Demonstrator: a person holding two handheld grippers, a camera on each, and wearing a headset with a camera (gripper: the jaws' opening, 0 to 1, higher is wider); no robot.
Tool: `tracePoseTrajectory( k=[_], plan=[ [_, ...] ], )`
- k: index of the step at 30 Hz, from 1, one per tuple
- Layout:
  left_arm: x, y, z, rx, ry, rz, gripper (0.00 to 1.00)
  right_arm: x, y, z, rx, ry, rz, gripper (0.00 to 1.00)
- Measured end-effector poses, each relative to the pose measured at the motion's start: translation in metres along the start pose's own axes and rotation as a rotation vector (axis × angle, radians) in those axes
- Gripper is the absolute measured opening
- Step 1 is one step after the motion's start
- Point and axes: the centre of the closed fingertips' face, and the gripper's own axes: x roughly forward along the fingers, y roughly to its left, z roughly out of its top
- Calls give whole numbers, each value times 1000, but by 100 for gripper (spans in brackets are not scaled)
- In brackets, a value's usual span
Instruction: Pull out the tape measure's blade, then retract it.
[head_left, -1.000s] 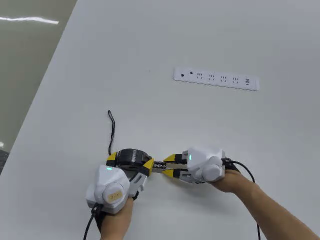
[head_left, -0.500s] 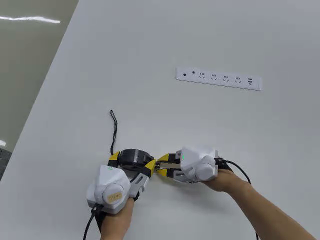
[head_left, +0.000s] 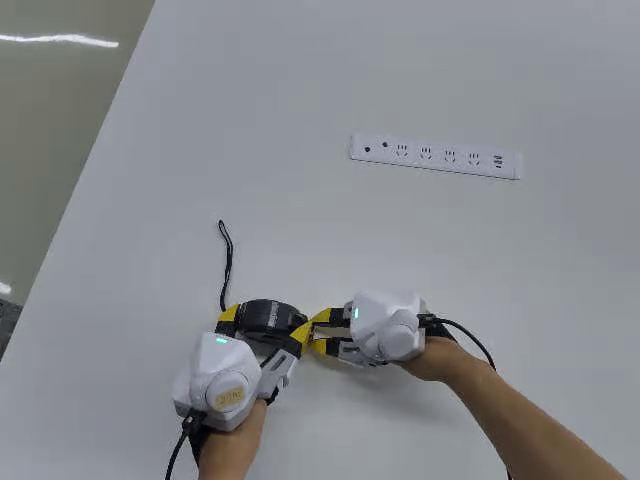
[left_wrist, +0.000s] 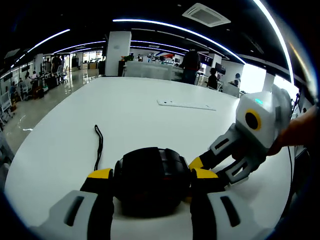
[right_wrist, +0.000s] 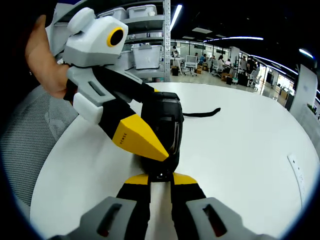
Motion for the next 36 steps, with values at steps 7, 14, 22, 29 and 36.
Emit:
tracePoseTrajectory(
  k=[7,14,22,29,36],
  plan=[
    [1,0,0,2,2,2,60,0,0,0,1,2,-6,14],
    [1,-2,3,67,1,-11,60,-7,-6,4,9,-15,-33,20],
    [-3,-3,4,101,15,-53,60,-17,-5,6,16,-11,-55,23],
    [-13,1,9,139,12,-92,63,-31,-2,7,44,-3,-91,29],
    [-27,-3,10,215,30,-177,67,-50,4,4,94,5,-144,35]
  ],
)
